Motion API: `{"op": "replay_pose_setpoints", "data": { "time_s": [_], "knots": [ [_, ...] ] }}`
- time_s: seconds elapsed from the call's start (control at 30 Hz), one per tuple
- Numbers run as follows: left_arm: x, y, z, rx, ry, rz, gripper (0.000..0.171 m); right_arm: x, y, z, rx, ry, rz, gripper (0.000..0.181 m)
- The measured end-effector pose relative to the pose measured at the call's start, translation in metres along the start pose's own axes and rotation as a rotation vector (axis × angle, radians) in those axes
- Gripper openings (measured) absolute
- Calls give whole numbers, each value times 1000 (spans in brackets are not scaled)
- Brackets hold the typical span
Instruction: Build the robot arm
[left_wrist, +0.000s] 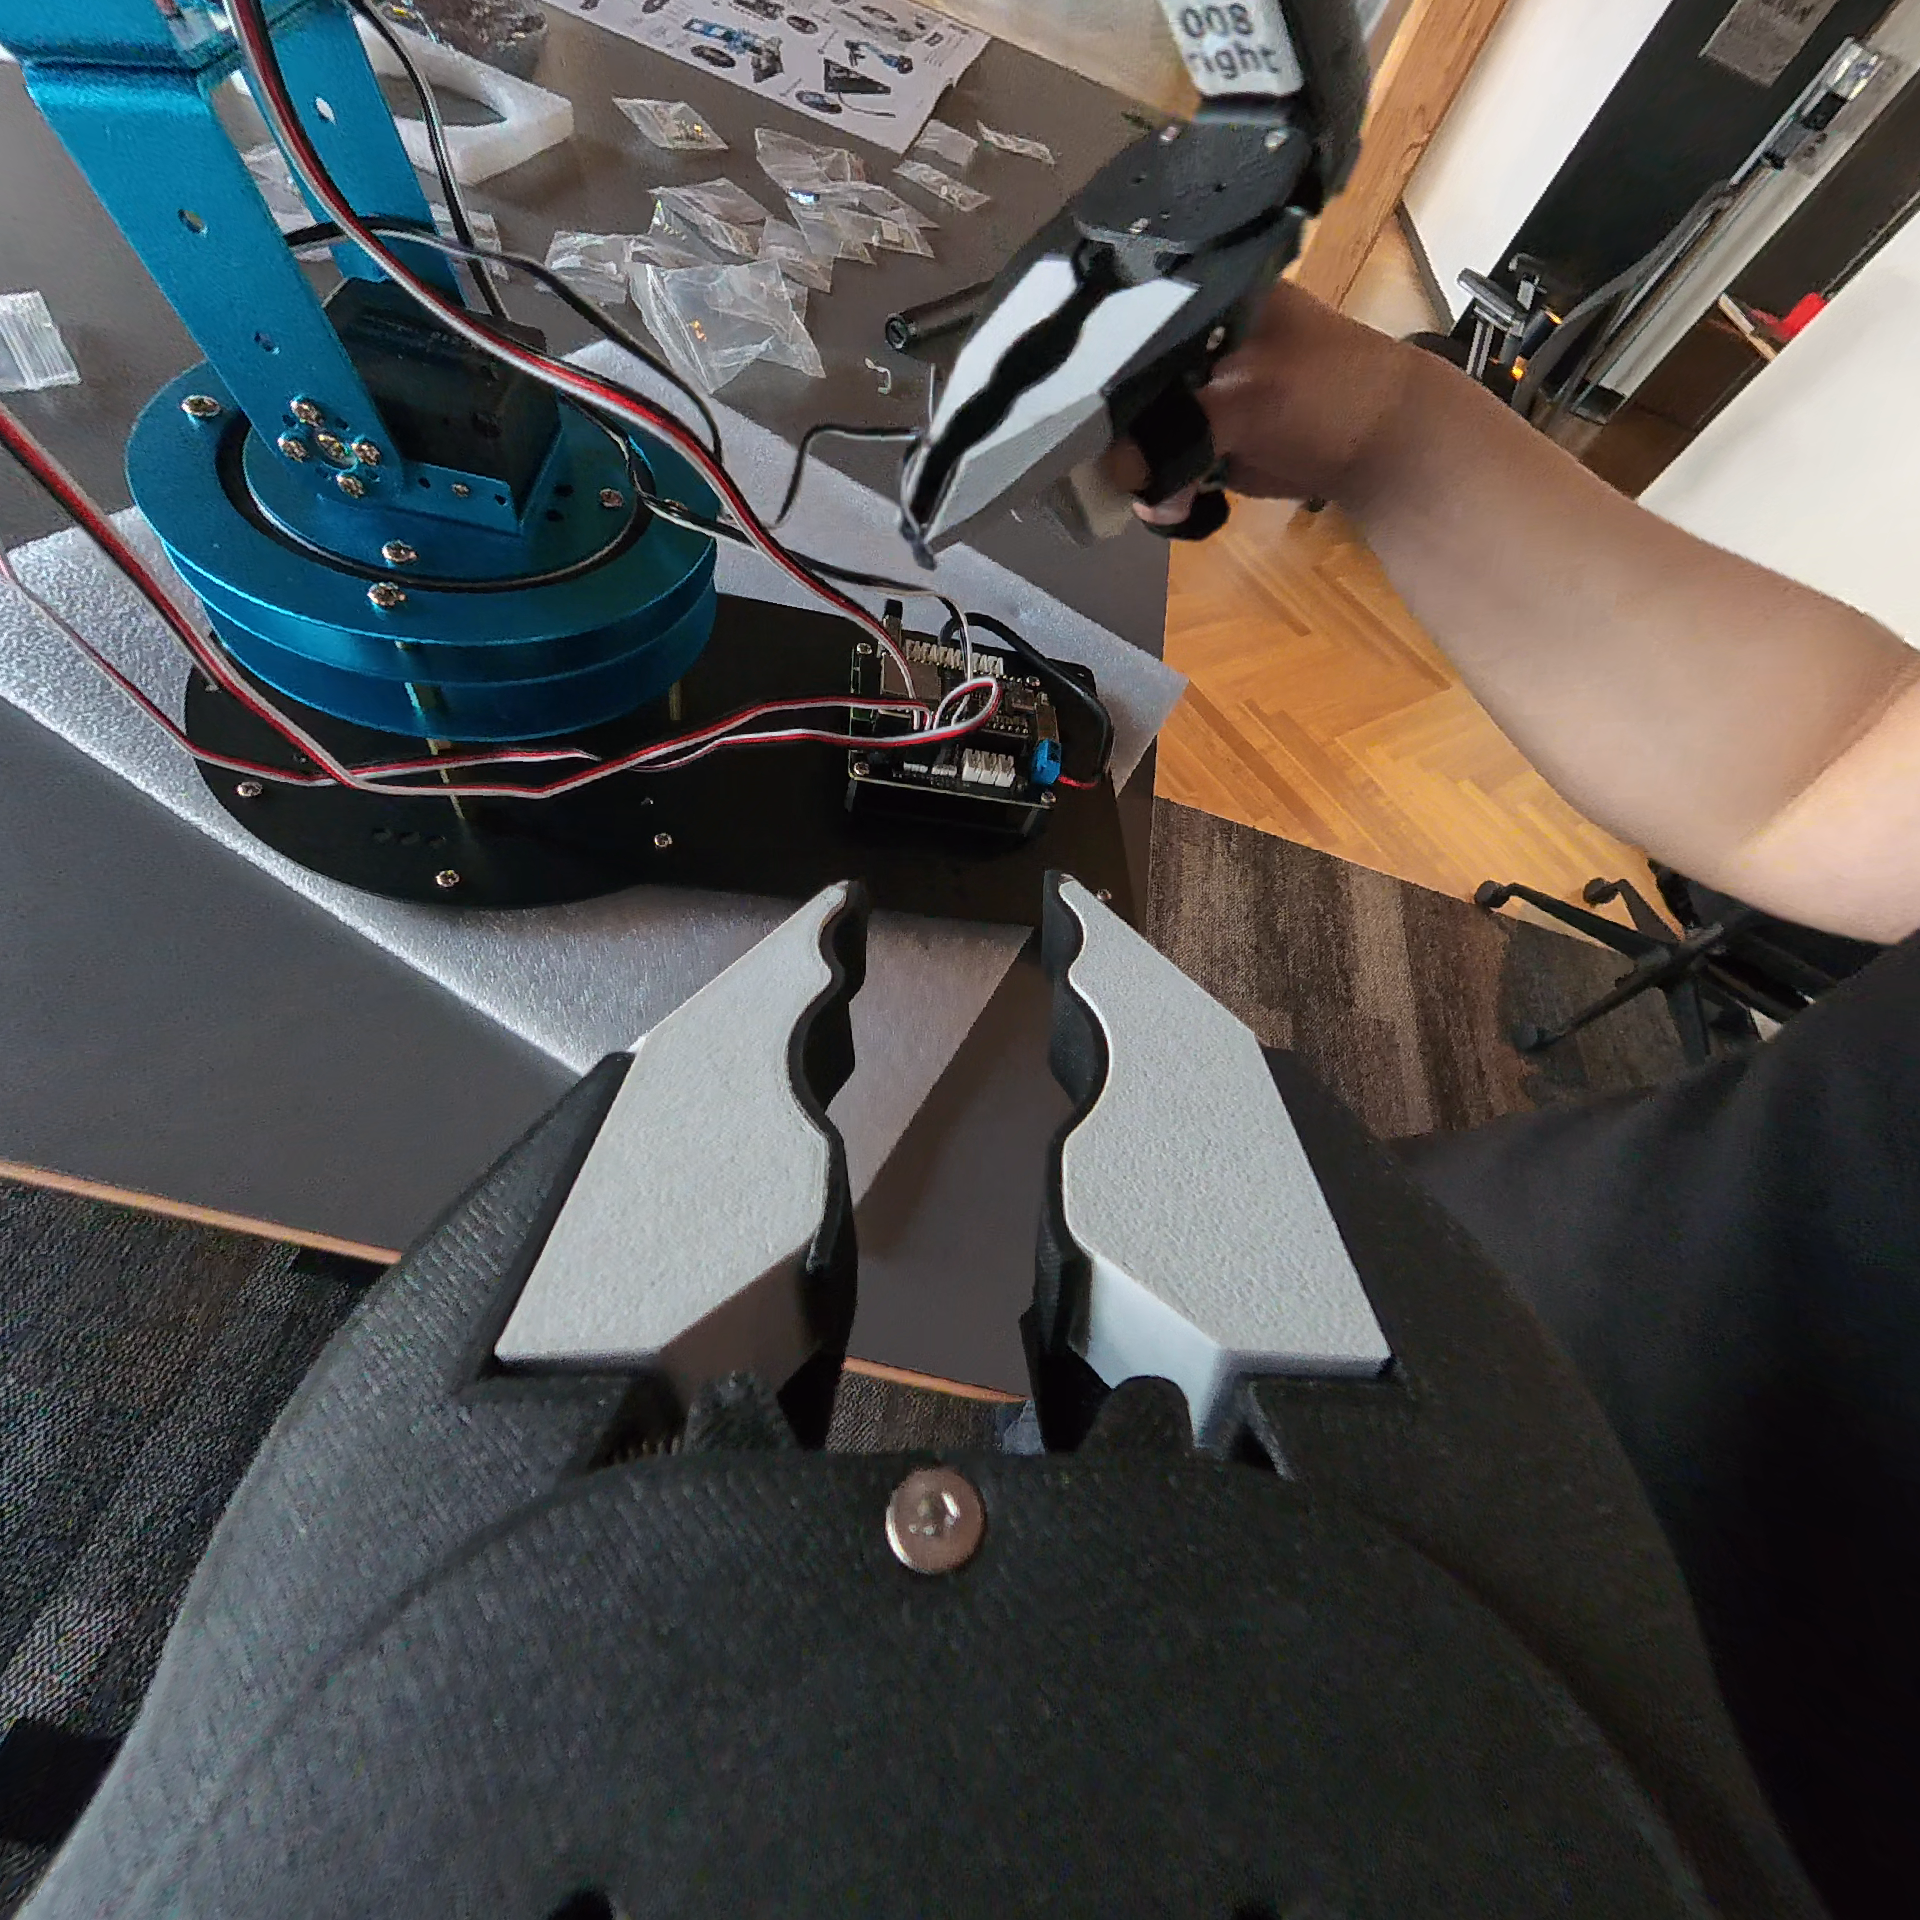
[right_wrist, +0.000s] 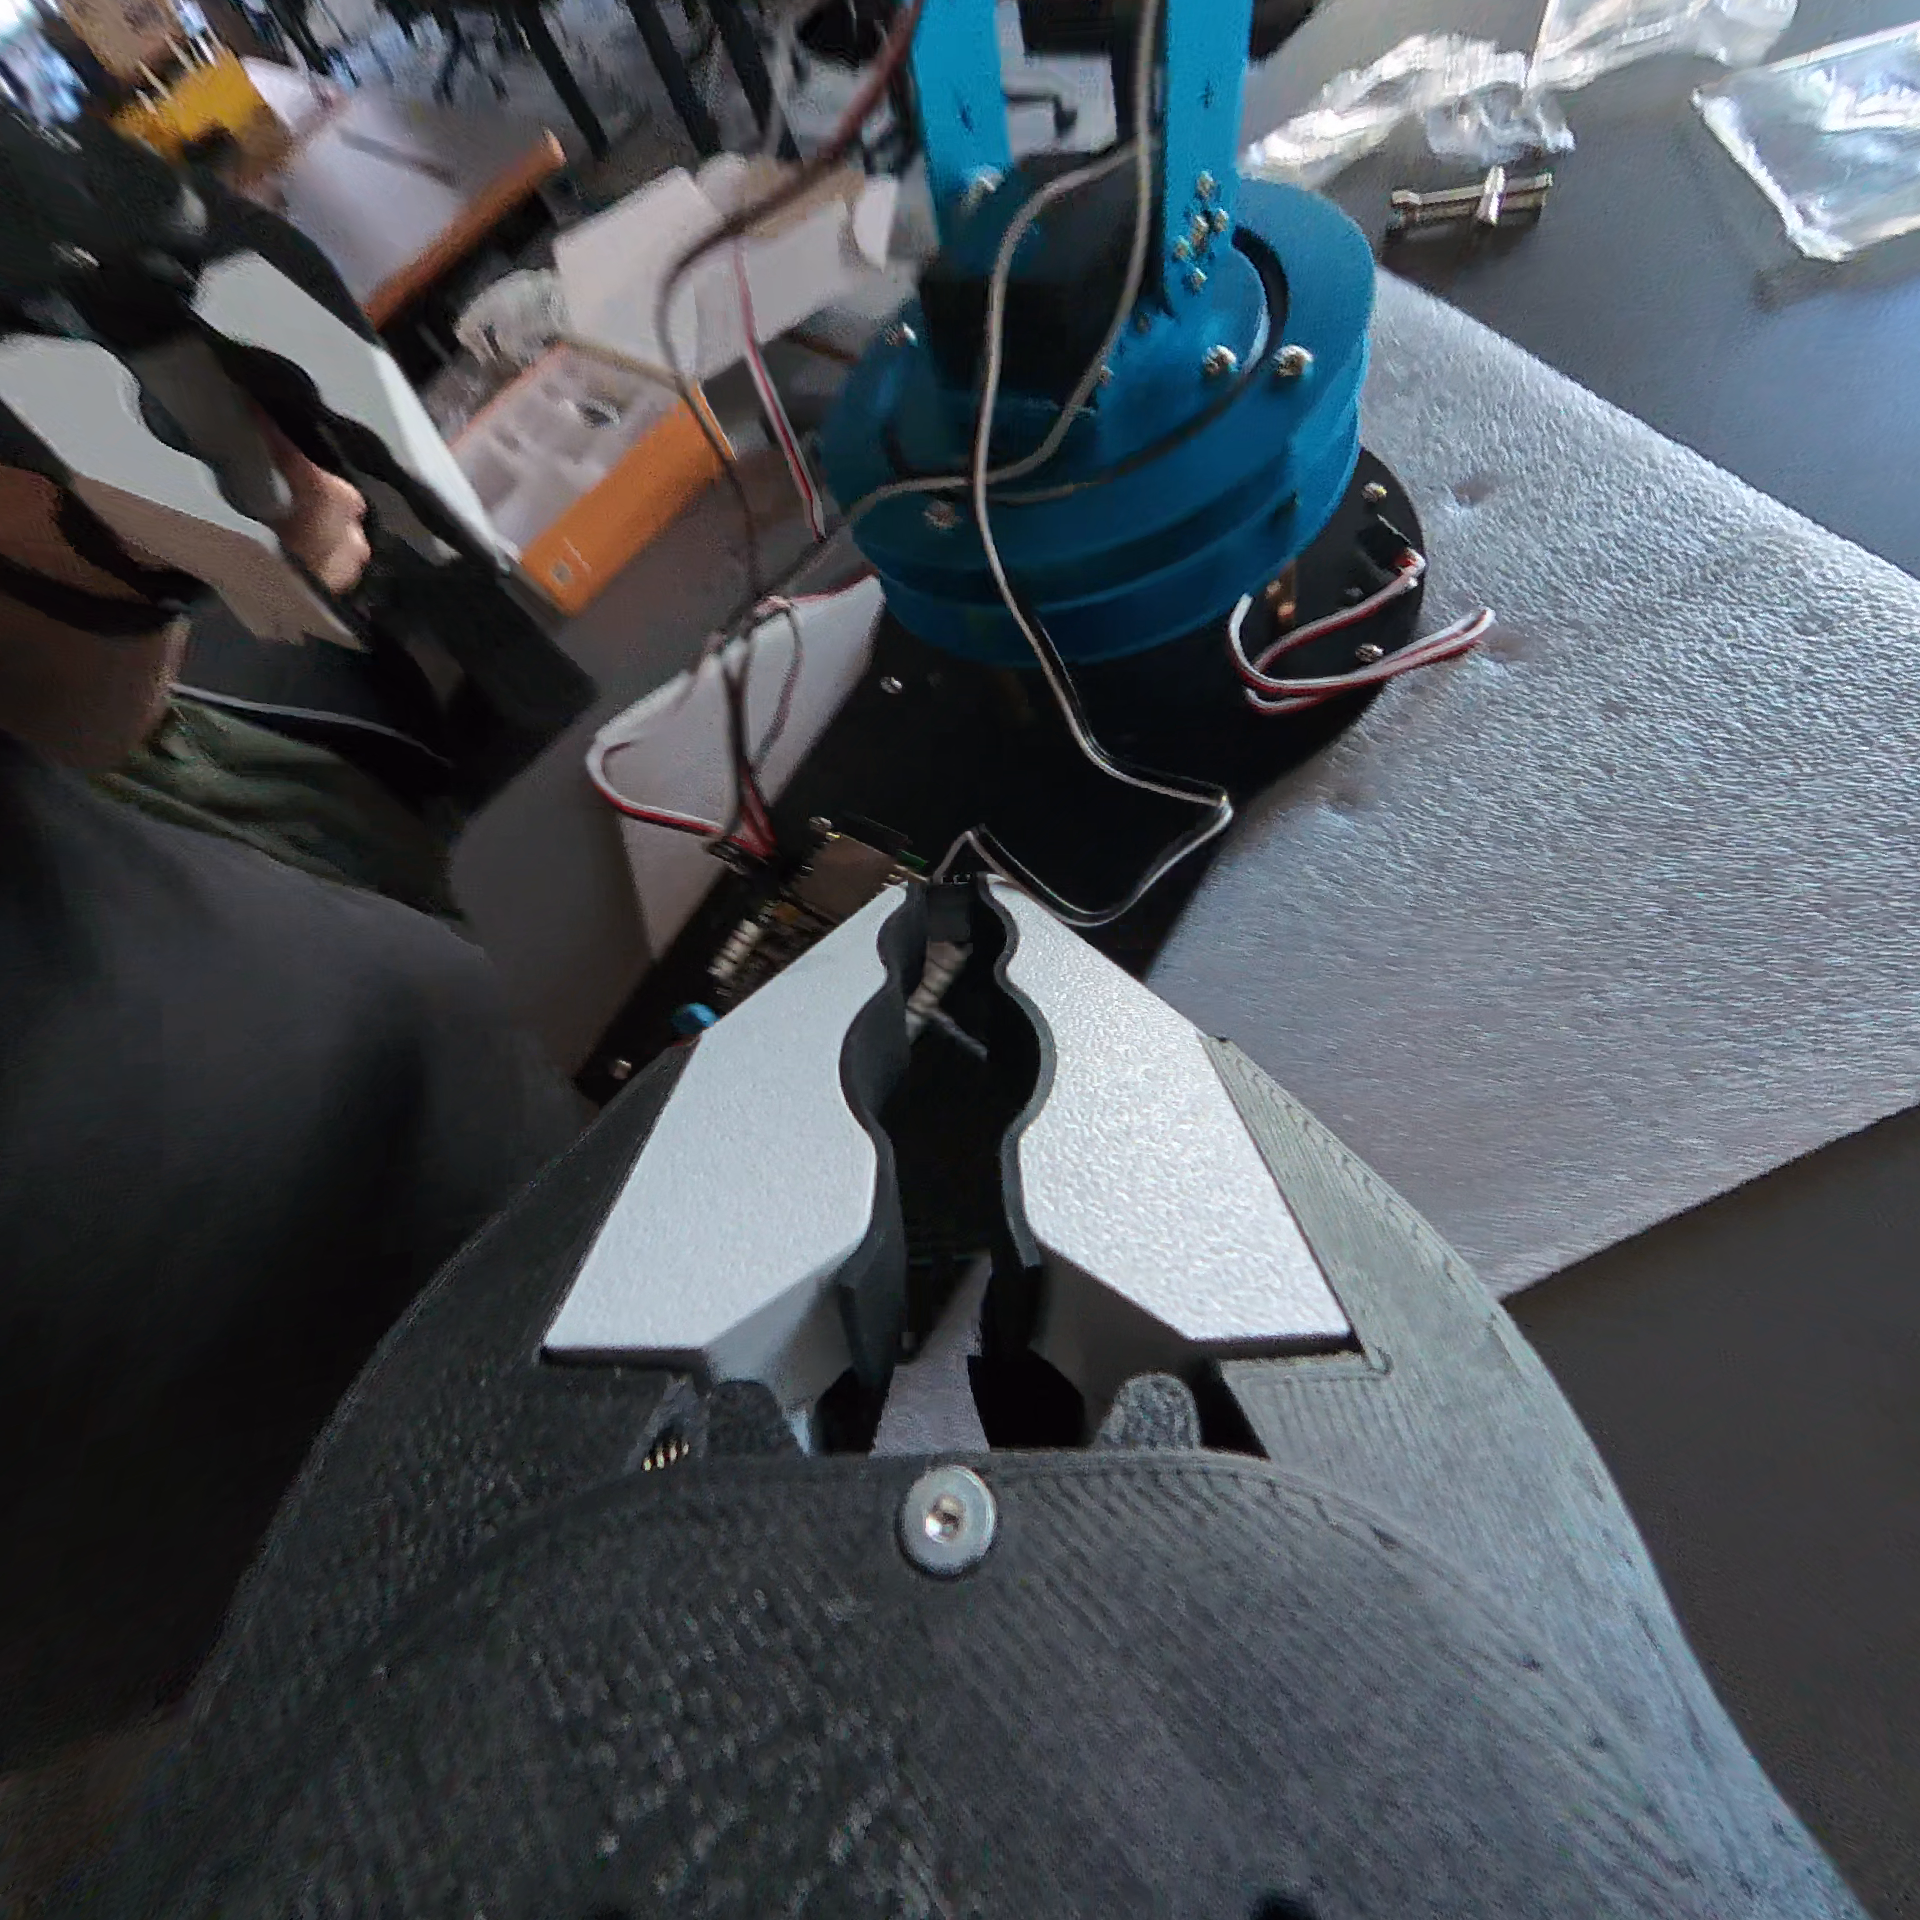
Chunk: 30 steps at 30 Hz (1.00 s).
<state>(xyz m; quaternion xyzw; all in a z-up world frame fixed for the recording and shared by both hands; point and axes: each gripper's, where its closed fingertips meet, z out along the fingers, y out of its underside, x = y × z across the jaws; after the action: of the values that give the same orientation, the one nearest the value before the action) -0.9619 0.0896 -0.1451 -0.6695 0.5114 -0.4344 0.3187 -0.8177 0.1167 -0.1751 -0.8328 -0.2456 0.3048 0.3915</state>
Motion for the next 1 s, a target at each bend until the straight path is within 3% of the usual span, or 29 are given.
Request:
{"op": "replay_pose_setpoints", "data": {
  "time_s": [0.3,0.8,1.0],
  "knots": [
    [3,1,-1,15,18,-21,31,-48,-11,-2,245,-22,109,7],
    [8,3,-8,61,93,-59,30,-55,0,11,347,106,193,7],
    [1,7,-15,75,90,-65,30,-45,7,12,253,147,70,7]
  ]
}}
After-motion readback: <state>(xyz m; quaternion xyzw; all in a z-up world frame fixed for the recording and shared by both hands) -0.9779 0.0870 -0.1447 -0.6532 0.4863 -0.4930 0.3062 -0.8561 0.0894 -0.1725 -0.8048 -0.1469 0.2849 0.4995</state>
